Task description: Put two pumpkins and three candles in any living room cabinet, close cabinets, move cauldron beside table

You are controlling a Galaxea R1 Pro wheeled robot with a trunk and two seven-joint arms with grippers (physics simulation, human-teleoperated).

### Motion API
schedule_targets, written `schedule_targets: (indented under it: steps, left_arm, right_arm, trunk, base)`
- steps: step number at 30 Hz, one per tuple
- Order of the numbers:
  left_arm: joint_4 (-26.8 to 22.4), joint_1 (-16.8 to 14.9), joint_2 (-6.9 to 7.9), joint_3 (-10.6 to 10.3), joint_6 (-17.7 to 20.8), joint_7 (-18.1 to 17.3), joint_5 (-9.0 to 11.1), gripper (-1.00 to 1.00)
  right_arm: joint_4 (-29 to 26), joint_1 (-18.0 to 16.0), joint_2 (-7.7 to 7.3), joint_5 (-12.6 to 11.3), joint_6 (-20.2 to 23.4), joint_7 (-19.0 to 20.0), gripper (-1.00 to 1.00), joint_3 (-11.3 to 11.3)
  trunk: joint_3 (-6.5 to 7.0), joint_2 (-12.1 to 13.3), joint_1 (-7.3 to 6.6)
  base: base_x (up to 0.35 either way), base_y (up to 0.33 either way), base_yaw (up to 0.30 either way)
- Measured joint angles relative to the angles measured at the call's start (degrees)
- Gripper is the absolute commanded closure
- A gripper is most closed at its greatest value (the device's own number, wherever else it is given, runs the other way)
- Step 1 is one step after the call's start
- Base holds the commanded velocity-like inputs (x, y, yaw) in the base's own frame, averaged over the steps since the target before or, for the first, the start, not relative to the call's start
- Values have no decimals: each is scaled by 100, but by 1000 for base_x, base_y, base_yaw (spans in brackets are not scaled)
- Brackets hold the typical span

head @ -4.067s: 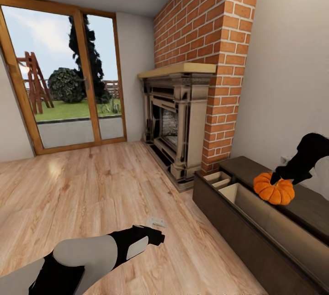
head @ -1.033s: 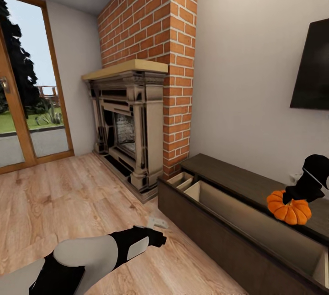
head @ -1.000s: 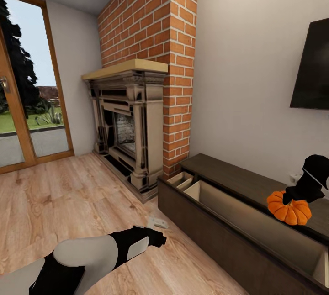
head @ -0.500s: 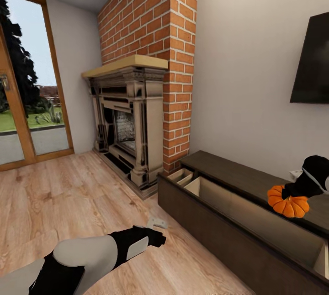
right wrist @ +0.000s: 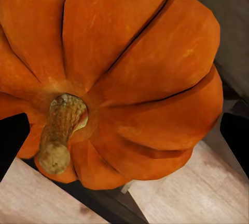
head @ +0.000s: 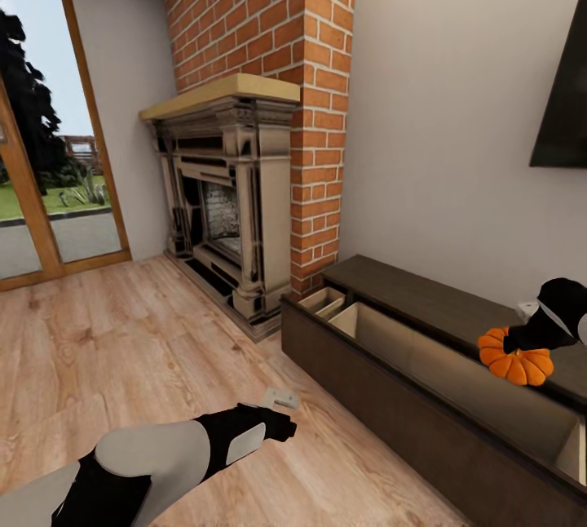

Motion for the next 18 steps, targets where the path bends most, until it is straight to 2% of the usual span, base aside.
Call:
schedule_targets:
  steps: [8,18]
  left_arm:
    - [-2,-1,-8,-7,0,18,-3,-100]
    - [-70,-1,-9,-5,0,46,-2,-100]
  right_arm:
    - [0,4,2,-83,1,-1,100,0]
    - [1,205,15,-148,-105,-10,100,5]
  trunk:
    - [-177,-11,21]
    - [-399,-24,46]
  base:
    - [0,0,0]
    - [0,0,0]
